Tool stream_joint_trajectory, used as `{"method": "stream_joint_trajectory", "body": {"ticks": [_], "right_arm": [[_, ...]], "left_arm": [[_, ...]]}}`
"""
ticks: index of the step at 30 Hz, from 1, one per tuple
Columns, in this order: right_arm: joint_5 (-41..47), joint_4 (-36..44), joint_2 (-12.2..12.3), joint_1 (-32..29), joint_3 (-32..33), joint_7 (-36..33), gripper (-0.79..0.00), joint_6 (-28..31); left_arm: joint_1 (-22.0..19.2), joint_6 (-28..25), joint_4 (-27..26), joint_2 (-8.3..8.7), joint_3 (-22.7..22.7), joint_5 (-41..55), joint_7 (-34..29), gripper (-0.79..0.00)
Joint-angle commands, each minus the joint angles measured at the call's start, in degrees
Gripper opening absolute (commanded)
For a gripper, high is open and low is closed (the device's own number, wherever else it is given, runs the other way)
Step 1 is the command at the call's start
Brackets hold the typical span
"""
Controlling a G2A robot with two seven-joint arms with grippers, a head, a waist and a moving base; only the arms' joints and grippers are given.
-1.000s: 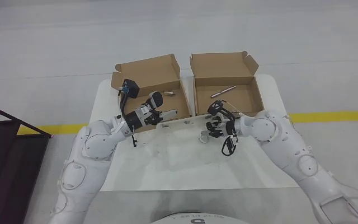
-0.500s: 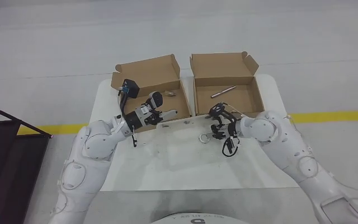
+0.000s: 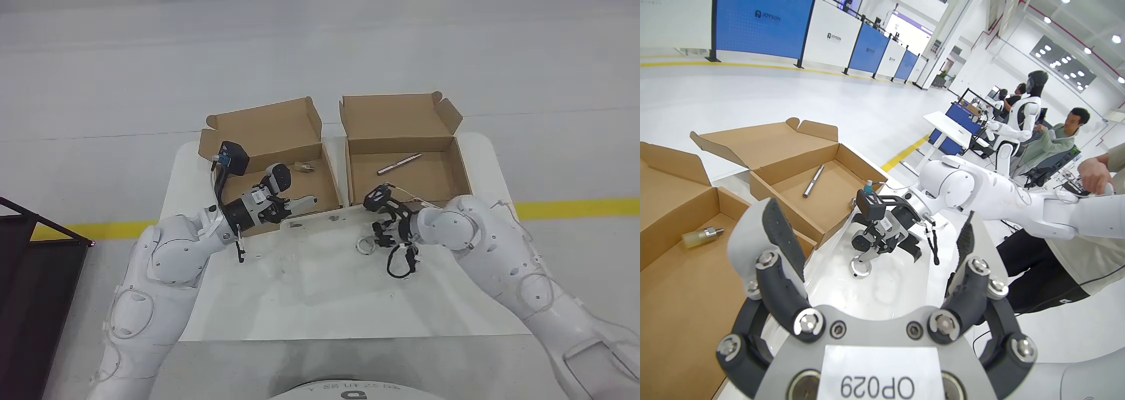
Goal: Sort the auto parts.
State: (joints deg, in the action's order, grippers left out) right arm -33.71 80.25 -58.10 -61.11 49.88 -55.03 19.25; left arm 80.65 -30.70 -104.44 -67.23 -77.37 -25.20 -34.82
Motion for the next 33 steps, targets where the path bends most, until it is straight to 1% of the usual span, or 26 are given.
{"method": "stream_joint_trajectory", "body": {"ticks": [1,12,14,19,25,33], "right_arm": [[-0.52,-0.47,-0.26,0.57,-0.61,0.08,-0.511,-0.4],[-1.59,-2.23,-1.75,3.11,-3.87,-0.25,-0.545,-1.23],[-1.23,-1.85,-1.93,3.38,-4.03,-0.14,-0.533,-1.11],[0.28,1.18,-1.29,2.29,-1.75,-0.2,-0.502,-0.14],[-1.9,3.8,-0.44,-0.04,-0.1,-0.43,-0.493,-0.32],[-2.99,0.81,-1.7,2.02,-3.19,-0.58,-0.511,-1.52]], "left_arm": [[0.0,0.0,0.0,0.0,0.0,0.0,0.0,0.0],[0.0,0.0,0.0,0.0,0.0,0.0,0.0,0.0],[0.0,0.0,0.0,0.0,0.0,0.0,0.0,0.0],[0.0,0.0,0.0,0.0,0.0,0.0,0.0,0.0],[0.0,0.0,0.0,0.0,0.0,0.0,0.0,0.0],[0.0,0.0,0.0,0.0,0.0,0.0,0.0,0.0]]}}
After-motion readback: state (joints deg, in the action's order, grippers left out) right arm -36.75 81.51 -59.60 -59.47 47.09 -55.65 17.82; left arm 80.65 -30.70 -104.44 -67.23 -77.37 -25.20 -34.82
